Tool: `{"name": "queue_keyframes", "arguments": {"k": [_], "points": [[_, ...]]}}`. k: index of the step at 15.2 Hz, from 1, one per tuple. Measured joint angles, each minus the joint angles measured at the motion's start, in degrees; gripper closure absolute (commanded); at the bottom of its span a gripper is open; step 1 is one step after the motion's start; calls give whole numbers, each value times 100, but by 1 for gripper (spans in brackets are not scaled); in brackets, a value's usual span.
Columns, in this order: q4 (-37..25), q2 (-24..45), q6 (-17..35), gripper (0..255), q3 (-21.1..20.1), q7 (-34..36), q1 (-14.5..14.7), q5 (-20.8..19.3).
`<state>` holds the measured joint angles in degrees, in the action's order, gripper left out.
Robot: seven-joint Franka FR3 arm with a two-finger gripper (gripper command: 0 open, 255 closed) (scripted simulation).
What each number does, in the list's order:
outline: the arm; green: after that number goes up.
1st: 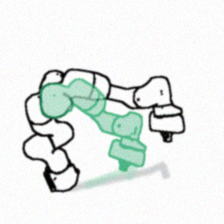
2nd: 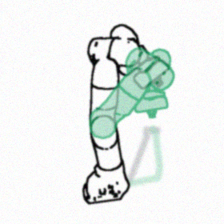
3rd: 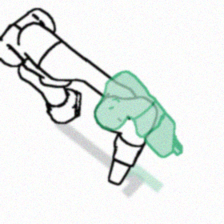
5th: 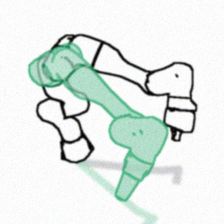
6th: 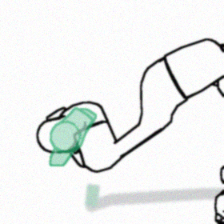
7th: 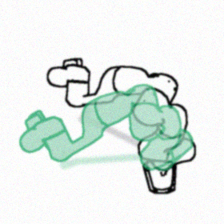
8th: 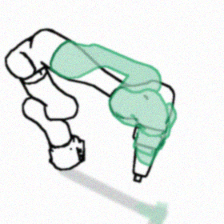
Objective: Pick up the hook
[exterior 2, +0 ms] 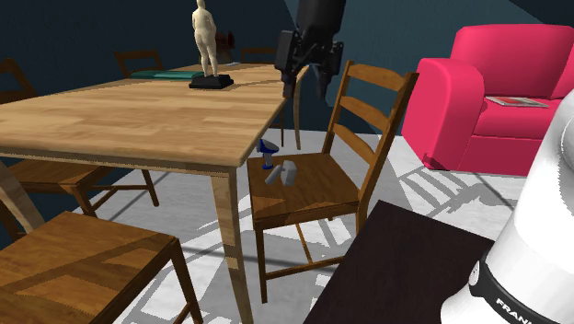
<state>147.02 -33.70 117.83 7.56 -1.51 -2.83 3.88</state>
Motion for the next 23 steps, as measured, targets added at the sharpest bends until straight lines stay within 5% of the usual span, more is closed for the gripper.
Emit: {"name": "queue_keyframes", "arguments": {"k": [6,12,18,23], "points": [[99,1022,1249,0,498,-634,-56,104],[-97,2226,2336,0,988,-1470,57,652],[-697,3711,3120,0,1291,-2849,110,1996],[-1504,4936,3364,0,1081,-4033,-294,3241]]}}
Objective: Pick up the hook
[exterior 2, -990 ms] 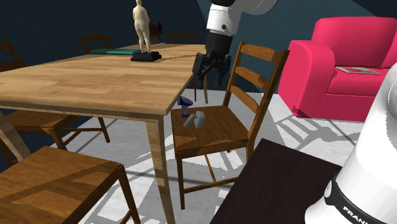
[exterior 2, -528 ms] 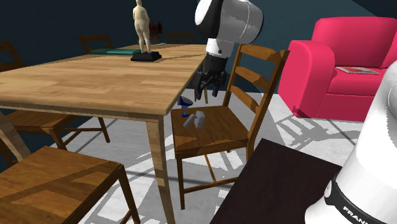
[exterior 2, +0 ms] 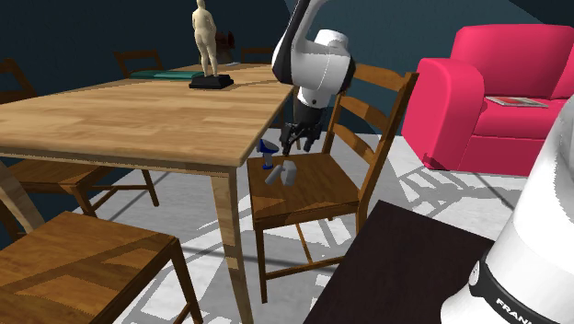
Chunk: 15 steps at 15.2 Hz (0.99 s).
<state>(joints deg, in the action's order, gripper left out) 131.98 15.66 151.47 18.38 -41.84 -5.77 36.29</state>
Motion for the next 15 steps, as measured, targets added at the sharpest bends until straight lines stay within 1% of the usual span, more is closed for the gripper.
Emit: {"name": "queue_keyframes", "arguments": {"k": [3,7,9,10,15], "points": [[-535,690,93,0,-239,-540,-346,567],[-1253,1485,148,0,-507,-1033,-779,1048],[-1728,1941,132,0,-619,-1174,-974,1198],[-1851,2065,134,0,-654,-1230,-1040,1245],[-2092,2456,292,0,-837,-1457,-1201,1463]]}}
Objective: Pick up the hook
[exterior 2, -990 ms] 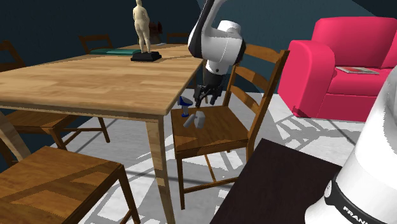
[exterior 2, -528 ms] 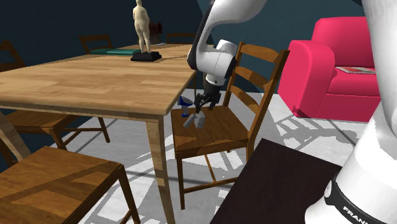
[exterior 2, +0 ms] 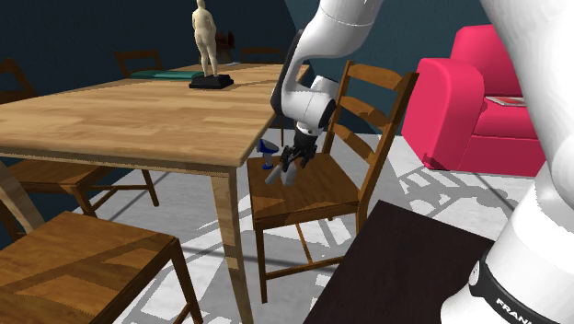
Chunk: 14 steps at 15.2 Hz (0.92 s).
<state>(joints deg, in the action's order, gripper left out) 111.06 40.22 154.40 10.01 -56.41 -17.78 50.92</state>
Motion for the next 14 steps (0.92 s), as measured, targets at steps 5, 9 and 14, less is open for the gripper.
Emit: {"name": "queue_keyframes", "arguments": {"k": [5,9,14], "points": [[-161,276,117,255,-124,-147,-98,134],[-165,282,122,255,-130,-153,-101,141],[-167,283,120,255,-131,-154,-101,141]]}}
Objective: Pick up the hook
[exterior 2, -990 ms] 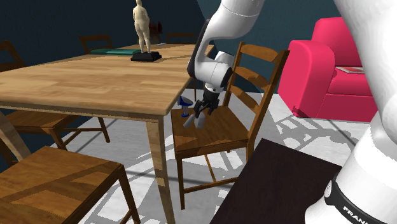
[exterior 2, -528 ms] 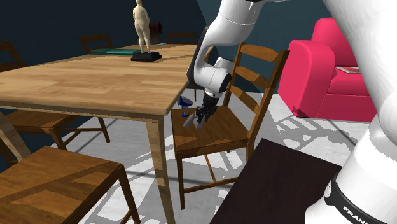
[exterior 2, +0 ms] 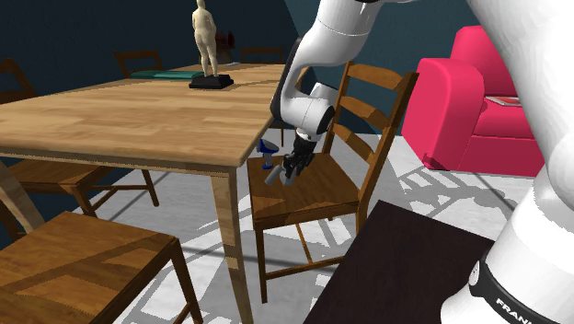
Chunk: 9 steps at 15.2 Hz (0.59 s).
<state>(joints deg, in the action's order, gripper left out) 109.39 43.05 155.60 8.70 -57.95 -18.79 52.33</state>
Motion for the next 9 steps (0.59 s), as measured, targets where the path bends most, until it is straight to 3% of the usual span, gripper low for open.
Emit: {"name": "queue_keyframes", "arguments": {"k": [9], "points": [[265,-548,-291,255,286,340,202,-324]]}}
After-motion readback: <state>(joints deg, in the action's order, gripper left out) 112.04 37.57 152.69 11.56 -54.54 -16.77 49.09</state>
